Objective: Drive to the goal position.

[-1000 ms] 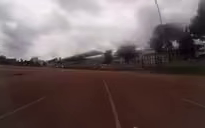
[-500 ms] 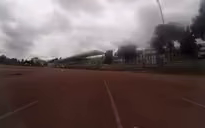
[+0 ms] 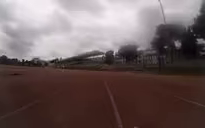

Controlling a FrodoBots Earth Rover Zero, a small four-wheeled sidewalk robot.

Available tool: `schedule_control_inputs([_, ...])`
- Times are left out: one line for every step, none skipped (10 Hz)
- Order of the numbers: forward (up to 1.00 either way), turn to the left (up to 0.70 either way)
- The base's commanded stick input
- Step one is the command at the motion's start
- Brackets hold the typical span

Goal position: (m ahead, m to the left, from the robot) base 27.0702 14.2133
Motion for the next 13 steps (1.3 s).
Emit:
schedule_control_inputs([0.67,0.00])
schedule_control_inputs([0.67,0.00])
schedule_control_inputs([0.67,0.00])
schedule_control_inputs([0.67,0.00])
schedule_control_inputs([0.67,0.00])
schedule_control_inputs([0.67,0.00])
schedule_control_inputs([0.67,0.00])
schedule_control_inputs([0.67,0.00])
schedule_control_inputs([0.67,0.00])
schedule_control_inputs([0.67,0.00])
schedule_control_inputs([0.67,0.00])
schedule_control_inputs([0.67,0.00])
schedule_control_inputs([0.67,0.00])
